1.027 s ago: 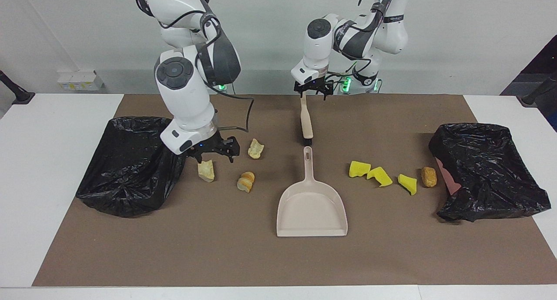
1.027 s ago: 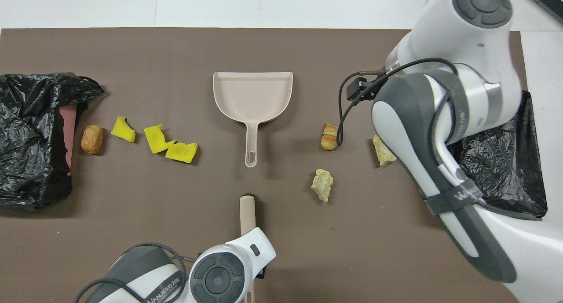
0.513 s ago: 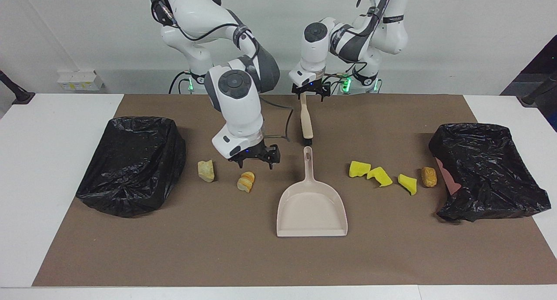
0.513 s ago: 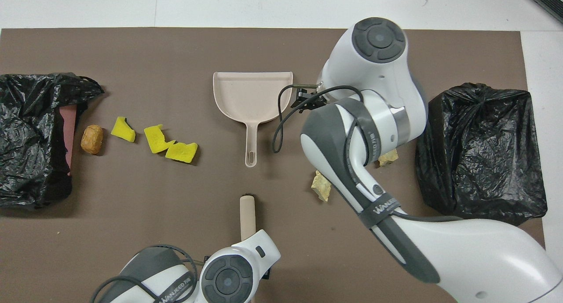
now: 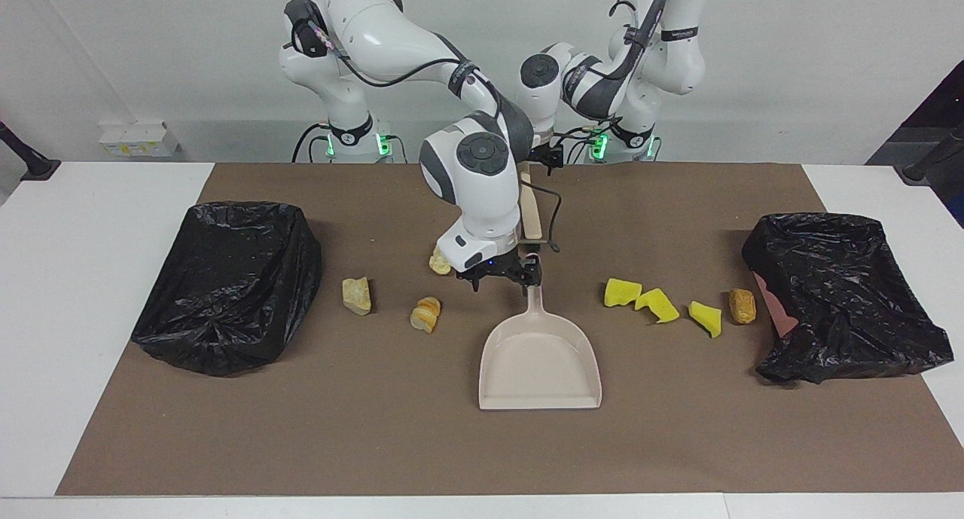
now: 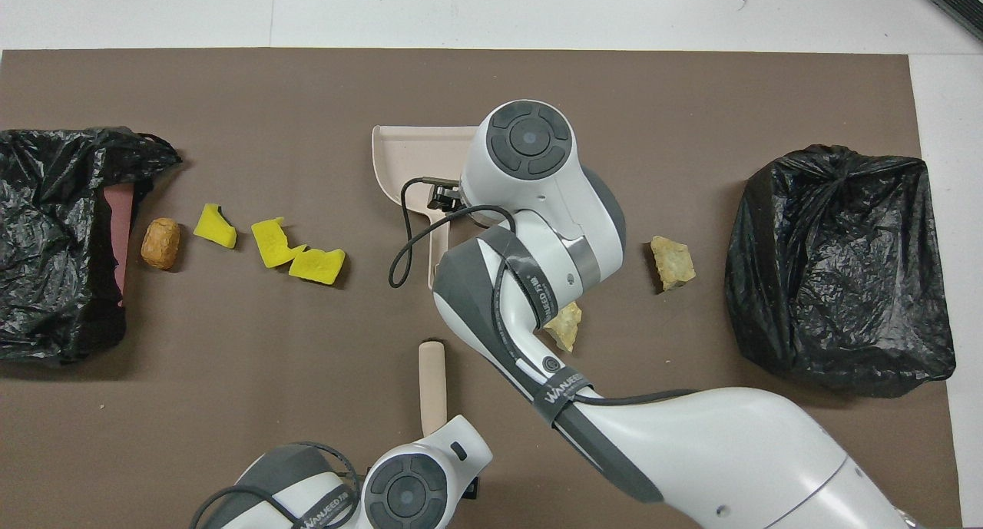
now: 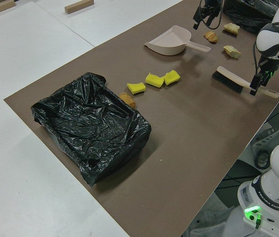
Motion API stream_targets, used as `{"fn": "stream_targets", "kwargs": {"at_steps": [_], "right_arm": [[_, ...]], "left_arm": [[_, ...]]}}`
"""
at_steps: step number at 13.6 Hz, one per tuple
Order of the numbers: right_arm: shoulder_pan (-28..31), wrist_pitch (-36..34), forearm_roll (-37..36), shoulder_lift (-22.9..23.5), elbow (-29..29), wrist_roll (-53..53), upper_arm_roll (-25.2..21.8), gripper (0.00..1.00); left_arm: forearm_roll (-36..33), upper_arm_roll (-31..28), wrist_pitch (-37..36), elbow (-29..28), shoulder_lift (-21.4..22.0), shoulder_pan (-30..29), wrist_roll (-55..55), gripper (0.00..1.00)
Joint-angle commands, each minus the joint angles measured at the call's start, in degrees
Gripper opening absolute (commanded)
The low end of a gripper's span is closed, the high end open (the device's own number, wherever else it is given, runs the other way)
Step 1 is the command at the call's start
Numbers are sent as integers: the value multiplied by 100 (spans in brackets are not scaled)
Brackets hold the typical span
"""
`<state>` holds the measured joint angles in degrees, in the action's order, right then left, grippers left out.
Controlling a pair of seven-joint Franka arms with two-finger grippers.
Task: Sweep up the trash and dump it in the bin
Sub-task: 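Grasp the dustpan handle with the right gripper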
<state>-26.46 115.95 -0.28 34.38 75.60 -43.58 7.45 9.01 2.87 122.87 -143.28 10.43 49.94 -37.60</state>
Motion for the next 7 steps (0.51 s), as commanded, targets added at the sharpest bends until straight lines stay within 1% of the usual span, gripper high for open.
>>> {"fn": "stream_targets", "kwargs": {"at_steps": [1,3,5,6,7], "right_arm": [[-210,-29,-77,402,-572,-195,-24,100],[-315,-151,-147,376,-564,-186,-15,100],[-491,-222,-209,402,-547,-195,-15,100],[-527,-213,-296,446,-529,-195,-15,100],[-544,-213,-410,490,-529,-195,11,100]], "left_arm": [[101,-94,150,-157,91,148,-90,88],[101,-94,141,-148,100,262,-168,67],[101,-94,123,-148,100,262,-361,35],[101,-103,97,-148,100,262,-380,28],[101,-103,97,-130,91,262,-371,15]]}}
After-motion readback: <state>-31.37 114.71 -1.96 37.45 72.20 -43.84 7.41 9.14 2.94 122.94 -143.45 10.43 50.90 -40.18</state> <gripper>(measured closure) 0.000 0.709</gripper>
